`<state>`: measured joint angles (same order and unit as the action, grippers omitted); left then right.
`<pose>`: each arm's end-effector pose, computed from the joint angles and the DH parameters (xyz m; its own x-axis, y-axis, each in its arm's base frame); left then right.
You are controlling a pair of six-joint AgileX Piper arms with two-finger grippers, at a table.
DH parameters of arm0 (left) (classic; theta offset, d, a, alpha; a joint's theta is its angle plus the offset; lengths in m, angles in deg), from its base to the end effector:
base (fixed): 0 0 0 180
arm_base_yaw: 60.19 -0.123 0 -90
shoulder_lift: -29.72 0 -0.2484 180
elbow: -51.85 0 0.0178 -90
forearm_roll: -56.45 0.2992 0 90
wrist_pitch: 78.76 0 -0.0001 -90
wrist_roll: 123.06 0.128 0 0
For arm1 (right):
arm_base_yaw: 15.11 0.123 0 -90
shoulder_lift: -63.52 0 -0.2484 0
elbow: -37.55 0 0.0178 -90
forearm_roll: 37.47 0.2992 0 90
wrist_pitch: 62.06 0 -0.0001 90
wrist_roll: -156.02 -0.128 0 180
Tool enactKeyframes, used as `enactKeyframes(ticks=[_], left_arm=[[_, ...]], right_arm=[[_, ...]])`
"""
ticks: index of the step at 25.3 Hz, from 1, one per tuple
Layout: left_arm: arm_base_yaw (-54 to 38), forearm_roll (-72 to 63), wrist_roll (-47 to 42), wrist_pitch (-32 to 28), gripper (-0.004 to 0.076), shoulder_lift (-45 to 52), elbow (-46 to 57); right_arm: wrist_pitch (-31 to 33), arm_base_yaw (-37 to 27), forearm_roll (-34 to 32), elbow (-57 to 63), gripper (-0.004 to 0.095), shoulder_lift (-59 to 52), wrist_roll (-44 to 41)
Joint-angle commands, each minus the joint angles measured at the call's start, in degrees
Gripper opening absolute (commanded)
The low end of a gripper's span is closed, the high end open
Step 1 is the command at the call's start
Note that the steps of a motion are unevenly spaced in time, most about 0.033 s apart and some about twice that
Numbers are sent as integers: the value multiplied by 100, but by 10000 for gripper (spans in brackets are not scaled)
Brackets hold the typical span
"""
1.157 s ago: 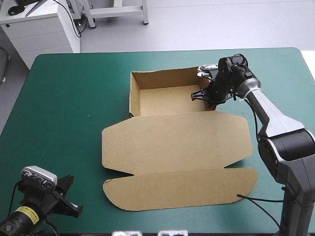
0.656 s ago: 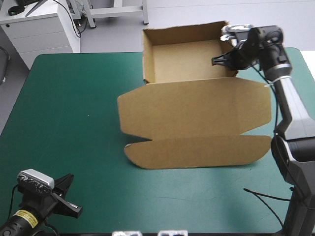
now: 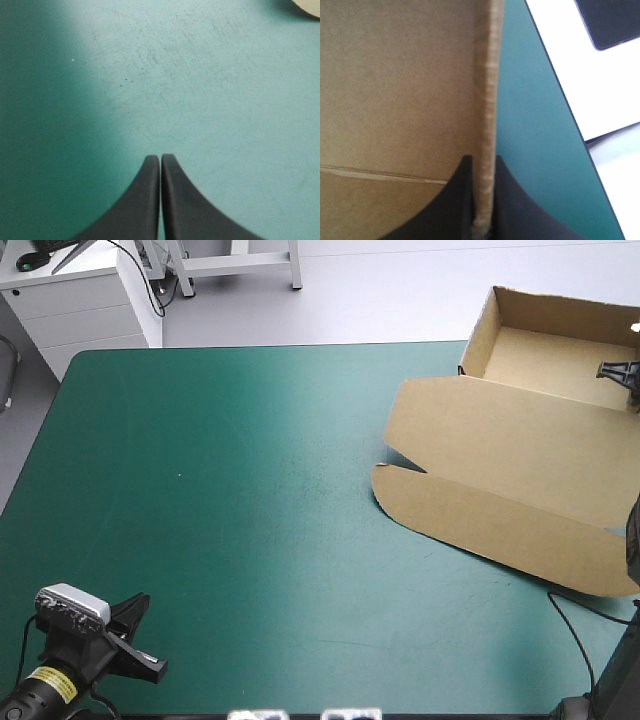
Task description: Fold the box
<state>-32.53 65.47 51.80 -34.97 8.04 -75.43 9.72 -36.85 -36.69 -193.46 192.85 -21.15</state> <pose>0.1526 -0.0643 0.2529 -0.4042 0.2392 -0.8828 0.3865 0.9195 0.0722 0.4749 -0.1876 0.2821 -0.8208 0.2787 -0.4985 0.3277 0.9447 -0.0113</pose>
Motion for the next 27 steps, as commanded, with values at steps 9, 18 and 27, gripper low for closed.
enactKeyframes(ticks=[9, 18, 27], left_arm=[[32, 39, -28, -393, -8, -62, -140], [32, 53, -28, -393, -8, -62, -140], [32, 53, -28, -393, -8, -62, -140]], right_arm=[[-27, -37, 283, -117, 329, 272, 118], [-17, -37, 125, -128, 857, -65, 113], [-17, -37, 2561, -28, -9, -2204, 824]])
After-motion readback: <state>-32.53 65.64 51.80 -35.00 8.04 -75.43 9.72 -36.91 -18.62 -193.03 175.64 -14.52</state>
